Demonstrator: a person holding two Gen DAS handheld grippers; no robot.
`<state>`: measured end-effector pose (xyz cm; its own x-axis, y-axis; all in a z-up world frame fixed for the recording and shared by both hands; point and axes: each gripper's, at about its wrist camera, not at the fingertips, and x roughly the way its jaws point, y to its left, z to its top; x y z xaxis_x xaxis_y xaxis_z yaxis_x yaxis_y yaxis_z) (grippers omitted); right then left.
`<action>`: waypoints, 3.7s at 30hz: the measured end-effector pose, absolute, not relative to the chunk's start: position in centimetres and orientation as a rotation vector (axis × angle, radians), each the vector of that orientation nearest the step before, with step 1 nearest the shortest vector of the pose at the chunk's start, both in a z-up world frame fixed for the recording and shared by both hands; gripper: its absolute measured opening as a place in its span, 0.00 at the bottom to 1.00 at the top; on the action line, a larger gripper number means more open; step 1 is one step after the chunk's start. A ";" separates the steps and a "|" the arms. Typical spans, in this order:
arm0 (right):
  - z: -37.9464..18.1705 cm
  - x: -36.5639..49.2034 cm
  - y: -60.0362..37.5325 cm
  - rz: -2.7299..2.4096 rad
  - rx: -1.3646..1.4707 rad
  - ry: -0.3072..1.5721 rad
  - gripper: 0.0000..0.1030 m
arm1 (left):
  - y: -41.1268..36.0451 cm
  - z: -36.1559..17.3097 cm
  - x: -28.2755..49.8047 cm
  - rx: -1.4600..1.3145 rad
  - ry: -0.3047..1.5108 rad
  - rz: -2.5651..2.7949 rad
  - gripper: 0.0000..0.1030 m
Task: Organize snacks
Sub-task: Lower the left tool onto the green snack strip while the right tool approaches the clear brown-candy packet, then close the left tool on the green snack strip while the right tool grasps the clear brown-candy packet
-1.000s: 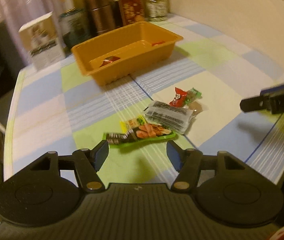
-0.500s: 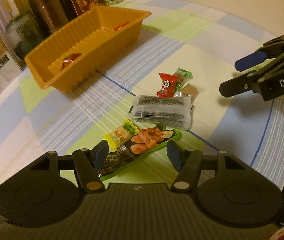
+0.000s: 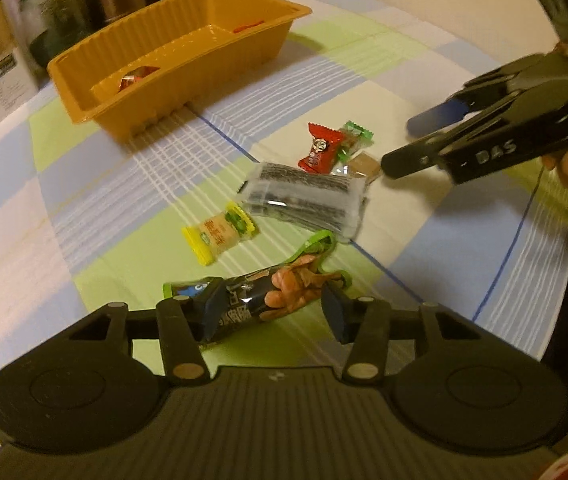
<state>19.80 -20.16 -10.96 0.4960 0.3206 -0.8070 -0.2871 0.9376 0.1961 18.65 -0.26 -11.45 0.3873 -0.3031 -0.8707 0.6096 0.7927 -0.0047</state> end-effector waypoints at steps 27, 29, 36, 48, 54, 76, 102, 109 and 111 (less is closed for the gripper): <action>-12.7 20.2 -17.8 0.504 -0.120 0.965 0.37 | -1.6 -12.1 18.1 0.449 1.021 -0.661 0.47; -12.5 20.0 -18.3 0.473 -0.053 0.994 0.37 | -1.6 -11.8 17.8 0.408 1.035 -0.632 0.47; -11.9 17.9 -18.5 0.491 -0.052 1.031 0.41 | -1.8 -11.0 15.5 0.300 1.025 -0.596 0.47; -11.9 18.0 -17.0 0.614 -0.315 1.002 0.43 | -2.8 -12.0 15.5 0.492 0.937 -0.685 0.47; -12.3 18.5 -17.3 0.639 -0.305 1.020 0.43 | -2.1 -12.4 17.0 0.431 1.022 -0.630 0.45; -12.3 18.2 -17.9 0.657 -0.201 1.066 0.36 | -1.9 -12.3 16.0 0.229 1.094 -0.529 0.38; -12.0 16.7 -16.9 0.606 -0.220 0.997 0.21 | -2.1 -12.4 14.4 0.243 1.019 -0.507 0.27; -10.6 16.4 -18.1 0.518 -0.054 0.995 0.21 | -1.1 -11.7 13.9 0.140 1.027 -0.442 0.25; -10.2 16.1 -18.3 0.493 -0.010 0.994 0.21 | -0.8 -11.3 13.7 0.116 1.026 -0.418 0.25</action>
